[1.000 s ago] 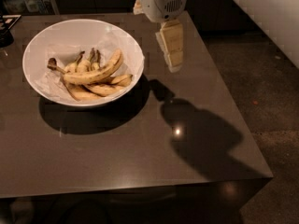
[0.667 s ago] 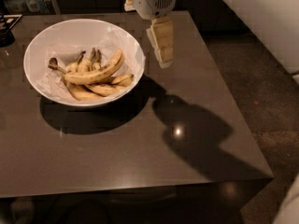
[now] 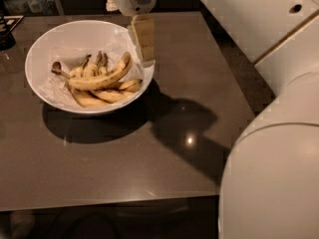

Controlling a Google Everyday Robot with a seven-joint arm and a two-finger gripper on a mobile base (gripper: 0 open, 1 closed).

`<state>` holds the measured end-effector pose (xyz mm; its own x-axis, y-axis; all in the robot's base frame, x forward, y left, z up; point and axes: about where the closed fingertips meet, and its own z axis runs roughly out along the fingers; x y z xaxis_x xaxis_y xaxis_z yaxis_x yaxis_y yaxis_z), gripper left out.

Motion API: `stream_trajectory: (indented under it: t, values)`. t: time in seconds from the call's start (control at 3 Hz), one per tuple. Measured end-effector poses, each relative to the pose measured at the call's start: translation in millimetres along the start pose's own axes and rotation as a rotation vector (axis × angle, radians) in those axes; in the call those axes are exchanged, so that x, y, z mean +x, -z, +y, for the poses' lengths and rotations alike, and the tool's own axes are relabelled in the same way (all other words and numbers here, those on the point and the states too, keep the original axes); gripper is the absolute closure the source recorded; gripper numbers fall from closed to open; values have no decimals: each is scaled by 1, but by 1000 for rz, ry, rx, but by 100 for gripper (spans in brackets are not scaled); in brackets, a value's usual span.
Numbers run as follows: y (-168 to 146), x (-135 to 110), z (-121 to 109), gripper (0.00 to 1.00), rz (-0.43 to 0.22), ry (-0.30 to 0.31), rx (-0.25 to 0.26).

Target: Pick banana from white bowl

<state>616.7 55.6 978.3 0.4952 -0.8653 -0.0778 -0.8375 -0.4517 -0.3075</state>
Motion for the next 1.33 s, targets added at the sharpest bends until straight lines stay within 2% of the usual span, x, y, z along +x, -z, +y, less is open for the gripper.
stream_trajectory:
  t: [0.33,0.67,1.33]
  values:
    - [-1,-2,-7,0,-7,1,25]
    - [-11,-15,-3,0,-51,28,20]
    - [-36,-37,3,0,-61,52,-42]
